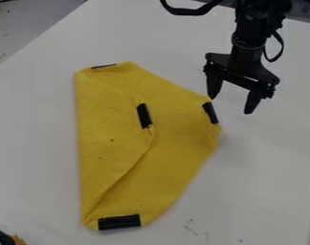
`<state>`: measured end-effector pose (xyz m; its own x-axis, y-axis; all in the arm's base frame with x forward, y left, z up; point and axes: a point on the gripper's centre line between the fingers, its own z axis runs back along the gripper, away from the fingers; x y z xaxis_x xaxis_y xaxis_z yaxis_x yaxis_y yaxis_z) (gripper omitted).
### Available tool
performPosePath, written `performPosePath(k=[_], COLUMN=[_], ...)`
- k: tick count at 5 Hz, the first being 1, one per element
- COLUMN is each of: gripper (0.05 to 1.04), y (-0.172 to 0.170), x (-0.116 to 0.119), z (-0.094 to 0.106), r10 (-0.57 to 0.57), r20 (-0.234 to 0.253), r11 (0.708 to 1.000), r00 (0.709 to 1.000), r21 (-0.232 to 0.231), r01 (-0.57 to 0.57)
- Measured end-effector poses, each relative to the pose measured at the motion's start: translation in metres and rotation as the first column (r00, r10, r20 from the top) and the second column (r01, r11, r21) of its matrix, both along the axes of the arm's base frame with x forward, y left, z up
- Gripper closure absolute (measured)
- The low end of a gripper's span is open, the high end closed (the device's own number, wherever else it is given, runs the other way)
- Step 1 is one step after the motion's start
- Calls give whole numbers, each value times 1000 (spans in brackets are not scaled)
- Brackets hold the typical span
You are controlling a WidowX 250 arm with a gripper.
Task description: Fold the cloth from right to left
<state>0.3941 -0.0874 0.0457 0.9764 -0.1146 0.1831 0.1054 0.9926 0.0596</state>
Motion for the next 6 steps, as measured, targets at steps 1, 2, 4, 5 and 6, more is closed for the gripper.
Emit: performPosePath(k=[1,2,4,5,6], gripper=[83,83,83,84,134], y=[1,3,17,25,31], x=[-3,-1,5,-1,-7], z=[-15,-26,-34,-40,-37], r10=[7,55,92,109,124], r20=[-36,-48,-47,-58,-73], r11=[1000,998,995,994,991], r00=[999,997,995,992,990], r21=[7,23,28,29,64], r01=[-6,-54,-91,-108,-120])
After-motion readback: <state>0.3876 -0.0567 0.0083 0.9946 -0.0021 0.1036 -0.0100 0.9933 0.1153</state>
